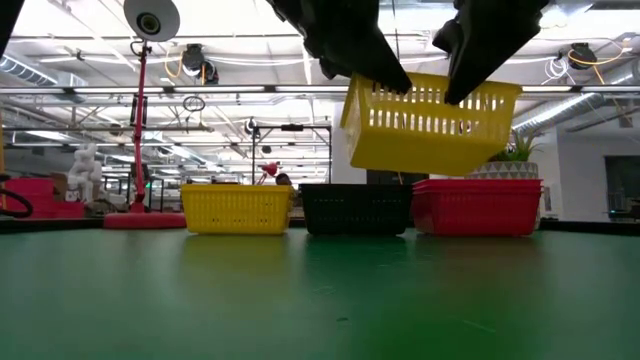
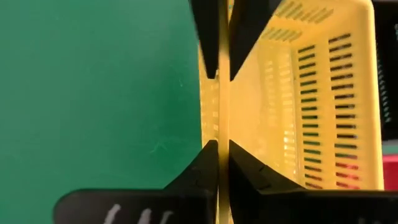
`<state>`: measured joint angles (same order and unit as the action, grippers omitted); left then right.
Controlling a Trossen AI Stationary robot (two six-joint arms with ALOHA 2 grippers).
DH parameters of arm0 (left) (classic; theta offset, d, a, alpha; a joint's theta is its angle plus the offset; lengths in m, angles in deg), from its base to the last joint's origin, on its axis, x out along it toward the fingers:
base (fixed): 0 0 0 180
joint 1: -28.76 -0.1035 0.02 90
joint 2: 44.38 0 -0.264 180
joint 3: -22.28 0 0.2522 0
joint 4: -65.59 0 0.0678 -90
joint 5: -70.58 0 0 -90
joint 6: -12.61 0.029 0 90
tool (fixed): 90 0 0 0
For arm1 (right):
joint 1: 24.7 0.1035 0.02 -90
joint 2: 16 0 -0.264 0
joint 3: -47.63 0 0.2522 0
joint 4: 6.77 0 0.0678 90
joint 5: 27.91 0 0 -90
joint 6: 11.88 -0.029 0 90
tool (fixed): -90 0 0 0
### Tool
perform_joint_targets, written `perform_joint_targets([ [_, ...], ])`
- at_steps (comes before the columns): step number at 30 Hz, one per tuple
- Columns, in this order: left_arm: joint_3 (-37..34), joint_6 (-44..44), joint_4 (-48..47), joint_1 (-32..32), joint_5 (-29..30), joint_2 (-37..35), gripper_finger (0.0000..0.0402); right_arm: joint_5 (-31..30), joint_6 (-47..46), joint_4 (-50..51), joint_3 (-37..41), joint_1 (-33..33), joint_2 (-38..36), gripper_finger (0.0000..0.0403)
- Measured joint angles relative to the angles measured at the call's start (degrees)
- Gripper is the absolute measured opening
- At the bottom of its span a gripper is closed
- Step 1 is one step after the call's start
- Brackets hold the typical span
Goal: Stack baskets by color
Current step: Stack the bottom yellow bin on top of the top yellow bin
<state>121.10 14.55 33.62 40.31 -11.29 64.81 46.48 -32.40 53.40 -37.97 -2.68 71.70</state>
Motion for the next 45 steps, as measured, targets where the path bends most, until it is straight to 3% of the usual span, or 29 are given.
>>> perform_joint_targets([
  [5,0.00,0.33,-1.02,-0.11,-0.05,-0.42,0.0012,-1.44,3.63,-1.85,0.09,0.58,0.00,0.0036],
  [15,-0.04,-1.72,-7.48,-0.75,0.98,-3.26,0.0012,-9.89,4.23,-5.20,0.09,1.73,-4.31,0.0176],
  [21,0.00,-2.12,-14.20,-0.94,2.53,-5.94,0.0008,-11.66,3.79,-6.62,0.00,4.38,-8.98,0.0226],
  [28,-0.10,-4.00,-21.83,-1.05,5.57,-9.53,0.0010,-11.98,3.99,-6.38,0.00,8.82,-13.24,0.0228],
  [33,-2.39,-4.88,-24.00,-0.98,8.96,-13.37,0.0013,-17.25,3.14,-5.65,0.04,12.55,-15.27,0.0217],
  [39,-11.23,-5.77,-23.48,-0.94,12.15,-21.68,0.0008,-19.42,2.06,-5.38,0.14,14.93,-15.83,0.0215],
  [45,-22.33,-4.23,-16.25,-1.74,13.59,-33.06,0.0022,-20.60,2.94,-4.26,0.15,14.82,-15.96,0.0215],
])
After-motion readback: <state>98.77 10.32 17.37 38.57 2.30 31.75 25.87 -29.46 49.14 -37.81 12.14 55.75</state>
